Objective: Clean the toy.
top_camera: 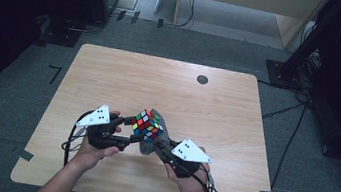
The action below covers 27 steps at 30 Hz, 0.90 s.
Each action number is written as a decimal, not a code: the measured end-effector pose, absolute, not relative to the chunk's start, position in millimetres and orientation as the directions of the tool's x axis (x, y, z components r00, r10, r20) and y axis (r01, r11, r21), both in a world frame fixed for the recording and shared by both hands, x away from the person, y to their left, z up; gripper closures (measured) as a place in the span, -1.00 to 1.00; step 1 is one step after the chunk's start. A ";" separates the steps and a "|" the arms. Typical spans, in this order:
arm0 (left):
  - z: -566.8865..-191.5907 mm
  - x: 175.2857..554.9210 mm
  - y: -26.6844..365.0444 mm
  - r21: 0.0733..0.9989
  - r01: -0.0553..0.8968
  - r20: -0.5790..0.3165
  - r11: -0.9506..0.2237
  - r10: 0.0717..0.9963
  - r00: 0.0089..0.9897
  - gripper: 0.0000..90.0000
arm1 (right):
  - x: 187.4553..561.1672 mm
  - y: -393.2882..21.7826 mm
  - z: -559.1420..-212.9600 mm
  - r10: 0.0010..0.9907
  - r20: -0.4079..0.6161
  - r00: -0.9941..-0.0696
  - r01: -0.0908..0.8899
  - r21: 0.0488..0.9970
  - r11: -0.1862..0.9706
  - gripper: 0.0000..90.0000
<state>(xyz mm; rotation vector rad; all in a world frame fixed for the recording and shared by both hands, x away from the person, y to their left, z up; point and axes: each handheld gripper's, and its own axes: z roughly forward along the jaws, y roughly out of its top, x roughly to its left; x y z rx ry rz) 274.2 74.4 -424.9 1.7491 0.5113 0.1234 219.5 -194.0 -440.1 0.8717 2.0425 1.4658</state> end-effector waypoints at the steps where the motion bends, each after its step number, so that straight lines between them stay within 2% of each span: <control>1: -424.0 272.1 73.0 0.953 0.246 -0.155 -0.177 0.413 0.898 -0.23 | 219.5 -199.1 -437.5 0.743 0.000 -0.670 0.217 0.956 0.195 0.71; 3: -423.2 271.2 72.0 0.952 0.242 -0.142 -0.186 0.434 0.889 -0.23 | 220.0 -210.7 -432.5 0.777 0.064 -0.627 0.228 0.968 0.104 0.71; 6: -425.0 275.6 77.6 0.949 0.309 -0.252 -0.065 0.436 0.864 -0.23 | 224.0 -220.7 -434.7 0.791 0.159 -0.591 0.261 0.965 0.002 0.71; 8: -427.0 278.0 83.3 0.937 0.346 -0.337 0.056 0.414 0.846 -0.23 | 226.2 -214.4 -445.1 0.773 0.214 -0.598 0.328 0.944 -0.007 0.70; 11: -429.1 275.6 87.9 0.919 0.345 -0.392 0.190 0.359 0.847 -0.23 | 223.9 -187.8 -460.5 0.708 0.241 -0.664 0.387 0.921 0.049 0.68; 13: -430.3 271.8 84.1 0.925 0.326 -0.377 0.194 0.356 0.855 -0.23 | 219.2 -168.4 -461.7 0.651 0.261 -0.713 0.392 0.918 0.061 0.67; 16: -435.1 267.7 73.1 0.935 0.318 -0.354 0.156 0.357 0.864 -0.23 | 213.7 -152.2 -456.0 0.583 0.308 -0.752 0.393 0.919 0.022 0.66; 21: -438.3 267.0 70.5 0.934 0.320 -0.357 0.160 0.360 0.862 -0.23 | 216.4 -167.6 -452.6 0.565 0.461 -0.684 0.452 0.876 -0.167 0.68; 24: -435.5 268.5 76.1 0.926 0.321 -0.373 0.199 0.352 0.858 -0.23 | 219.0 -180.1 -455.6 0.607 0.481 -0.632 0.448 0.866 -0.220 0.69; 27: -435.5 269.2 78.1 0.924 0.321 -0.377 0.205 0.360 0.854 -0.23 | 221.4 -185.2 -459.2 0.662 0.475 -0.579 0.456 0.862 -0.220 0.69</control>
